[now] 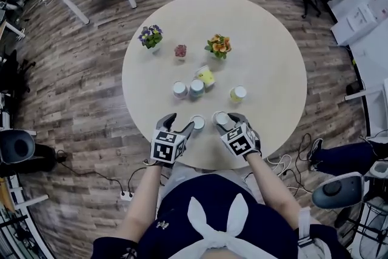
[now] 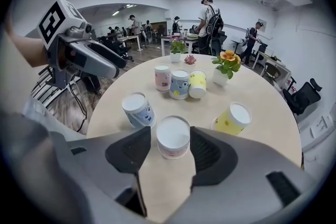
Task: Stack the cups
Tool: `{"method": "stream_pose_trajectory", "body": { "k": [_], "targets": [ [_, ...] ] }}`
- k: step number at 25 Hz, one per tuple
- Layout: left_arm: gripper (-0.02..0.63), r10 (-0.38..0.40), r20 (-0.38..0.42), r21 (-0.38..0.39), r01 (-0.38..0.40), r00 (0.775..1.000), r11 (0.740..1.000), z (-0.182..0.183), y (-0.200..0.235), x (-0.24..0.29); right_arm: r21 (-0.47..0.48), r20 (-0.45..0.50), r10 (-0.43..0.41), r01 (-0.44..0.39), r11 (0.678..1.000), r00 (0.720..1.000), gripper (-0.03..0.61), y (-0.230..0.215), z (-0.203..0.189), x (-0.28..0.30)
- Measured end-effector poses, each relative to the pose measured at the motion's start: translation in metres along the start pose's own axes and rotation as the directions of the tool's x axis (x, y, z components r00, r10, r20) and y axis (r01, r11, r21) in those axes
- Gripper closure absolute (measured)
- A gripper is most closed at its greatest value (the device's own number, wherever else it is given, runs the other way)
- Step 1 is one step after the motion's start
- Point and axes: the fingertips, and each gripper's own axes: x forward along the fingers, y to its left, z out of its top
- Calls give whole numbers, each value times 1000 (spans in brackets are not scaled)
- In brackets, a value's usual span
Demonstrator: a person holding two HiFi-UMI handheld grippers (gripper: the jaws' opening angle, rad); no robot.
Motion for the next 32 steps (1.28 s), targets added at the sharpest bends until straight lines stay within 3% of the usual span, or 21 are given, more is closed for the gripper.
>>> {"method": "stream_pose_trajectory", "body": {
  "k": [6,11,32],
  "targets": [
    [316,4,-10,-5,-4,1000,1000,-6,1,1,-1,-12,-6,6,1000,1000,314,-4,-3,5],
    [316,5,-15,2,-5,1000,1000,-9,0,4,5,-17,-8,8,1000,1000,348,-5,-6,9],
    [316,-11,-48,19,12,999,1000,-23,-12,9,6,5,63,-63,998,998,331,24,5,16]
  ]
}}
